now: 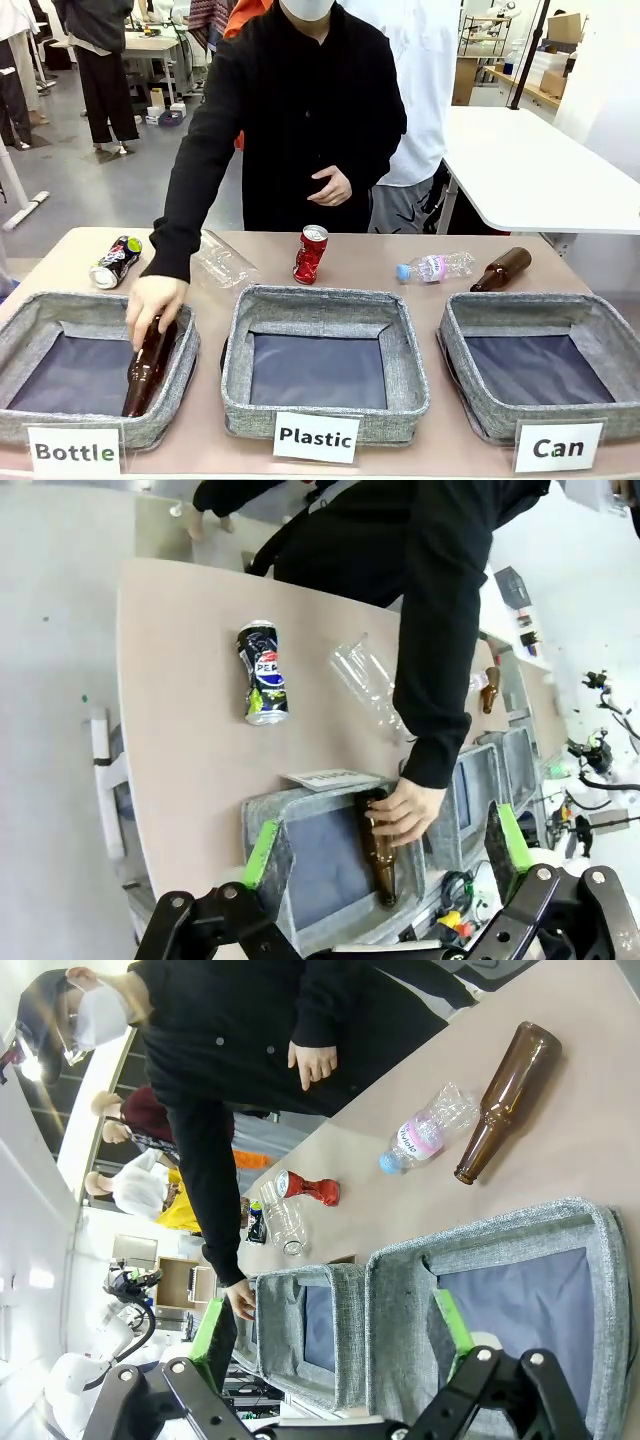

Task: Sort the can waste into the basket.
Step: Pick up the can waste from the table and place it in the right Fabric basket.

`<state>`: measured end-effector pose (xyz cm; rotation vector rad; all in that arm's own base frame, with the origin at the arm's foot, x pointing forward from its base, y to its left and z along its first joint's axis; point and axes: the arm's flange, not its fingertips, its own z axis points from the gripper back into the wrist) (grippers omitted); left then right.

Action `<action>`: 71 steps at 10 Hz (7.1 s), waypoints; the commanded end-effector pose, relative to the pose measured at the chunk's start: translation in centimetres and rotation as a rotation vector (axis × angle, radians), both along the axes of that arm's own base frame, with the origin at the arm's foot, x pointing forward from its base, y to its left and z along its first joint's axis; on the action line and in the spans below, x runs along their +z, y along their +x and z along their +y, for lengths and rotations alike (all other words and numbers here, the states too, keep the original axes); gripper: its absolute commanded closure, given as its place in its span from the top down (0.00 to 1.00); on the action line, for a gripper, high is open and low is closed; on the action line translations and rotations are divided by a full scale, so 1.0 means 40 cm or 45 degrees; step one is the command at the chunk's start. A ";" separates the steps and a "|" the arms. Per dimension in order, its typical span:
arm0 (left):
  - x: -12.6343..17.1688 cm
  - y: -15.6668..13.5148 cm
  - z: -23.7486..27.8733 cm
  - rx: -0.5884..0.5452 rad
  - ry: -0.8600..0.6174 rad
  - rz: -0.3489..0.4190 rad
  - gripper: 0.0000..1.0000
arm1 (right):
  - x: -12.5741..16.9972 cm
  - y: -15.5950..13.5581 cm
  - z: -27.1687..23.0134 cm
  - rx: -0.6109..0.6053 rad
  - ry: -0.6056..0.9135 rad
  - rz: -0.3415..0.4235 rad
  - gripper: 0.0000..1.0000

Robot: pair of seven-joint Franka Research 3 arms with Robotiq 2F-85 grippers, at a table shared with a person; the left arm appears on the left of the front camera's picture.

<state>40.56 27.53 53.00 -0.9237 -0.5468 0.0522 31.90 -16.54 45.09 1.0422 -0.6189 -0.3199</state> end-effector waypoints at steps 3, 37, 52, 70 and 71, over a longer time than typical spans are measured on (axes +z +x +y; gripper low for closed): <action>0.011 -0.001 -0.089 -0.052 0.050 -0.062 1.00 | -0.002 0.009 -0.001 0.001 0.014 -0.045 1.00; -0.519 0.454 -1.313 -1.118 0.400 -1.134 1.00 | -0.002 0.009 -0.001 0.001 0.014 -0.045 1.00; -0.596 0.515 -1.416 -0.999 0.407 -1.160 0.00 | -0.002 0.009 -0.001 0.001 0.014 -0.045 1.00; 0.091 -0.341 0.071 0.324 0.300 -0.733 0.00 | -0.002 0.009 -0.001 0.001 0.014 -0.045 1.00; 0.069 -0.380 0.081 0.343 0.283 -0.758 0.00 | -0.002 0.009 -0.001 0.001 0.014 -0.045 1.00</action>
